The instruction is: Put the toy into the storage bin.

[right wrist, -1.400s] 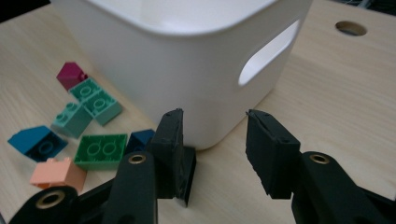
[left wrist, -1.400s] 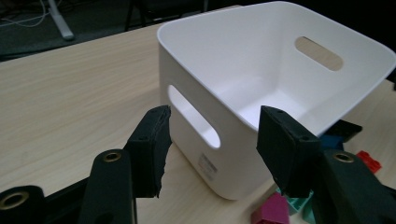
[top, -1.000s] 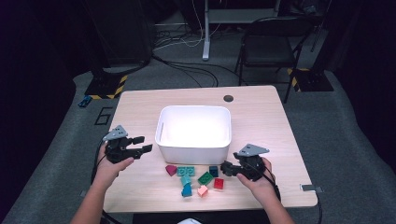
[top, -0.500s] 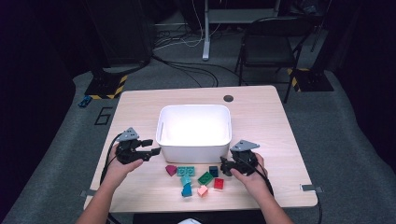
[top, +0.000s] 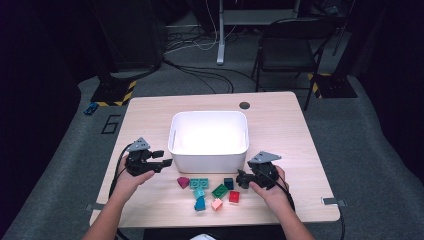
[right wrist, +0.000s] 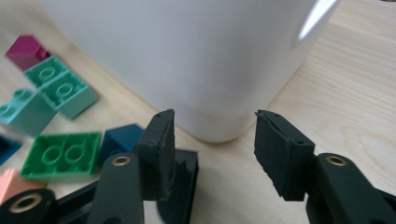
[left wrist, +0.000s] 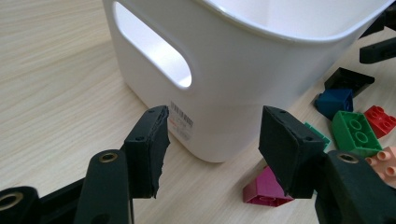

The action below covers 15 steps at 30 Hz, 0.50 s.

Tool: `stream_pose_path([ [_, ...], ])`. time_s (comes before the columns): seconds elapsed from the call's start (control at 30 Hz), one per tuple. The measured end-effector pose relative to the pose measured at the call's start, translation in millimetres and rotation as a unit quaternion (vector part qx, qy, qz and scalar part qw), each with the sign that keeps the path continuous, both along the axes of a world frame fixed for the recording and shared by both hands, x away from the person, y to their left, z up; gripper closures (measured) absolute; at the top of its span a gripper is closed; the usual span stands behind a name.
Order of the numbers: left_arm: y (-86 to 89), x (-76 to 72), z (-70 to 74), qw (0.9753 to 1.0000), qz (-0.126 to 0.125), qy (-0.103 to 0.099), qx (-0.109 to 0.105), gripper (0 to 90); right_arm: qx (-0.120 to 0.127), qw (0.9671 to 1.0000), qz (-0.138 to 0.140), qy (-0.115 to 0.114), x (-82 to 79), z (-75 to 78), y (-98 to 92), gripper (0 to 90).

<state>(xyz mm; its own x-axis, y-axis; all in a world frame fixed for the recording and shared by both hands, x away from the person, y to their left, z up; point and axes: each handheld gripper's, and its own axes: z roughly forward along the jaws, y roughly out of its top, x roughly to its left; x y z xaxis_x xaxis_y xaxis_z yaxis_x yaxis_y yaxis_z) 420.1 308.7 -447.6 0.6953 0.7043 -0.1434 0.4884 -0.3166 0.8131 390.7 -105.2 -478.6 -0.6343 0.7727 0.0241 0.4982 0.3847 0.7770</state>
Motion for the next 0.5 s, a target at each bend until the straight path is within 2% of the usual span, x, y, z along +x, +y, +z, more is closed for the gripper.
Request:
stream_pose_path([
  [0.17,10.9,-0.7,-0.5,0.9999,0.011,-0.002,-0.003,42.6,-0.02,0.9996,0.015,0.01,-6.1,-6.9,4.5,52.6],
  [0.37,20.9,-0.9,2.7,0.9997,0.019,-0.008,-0.015,44.8,-0.014,0.9992,0.021,0.032,-7.8,-14.0,5.7,54.4],
  [0.5,25.1,-0.4,3.0,0.9994,0.027,-0.006,-0.023,45.7,-0.011,0.9989,0.027,0.037,-7.7,-17.0,7.2,56.2],
])
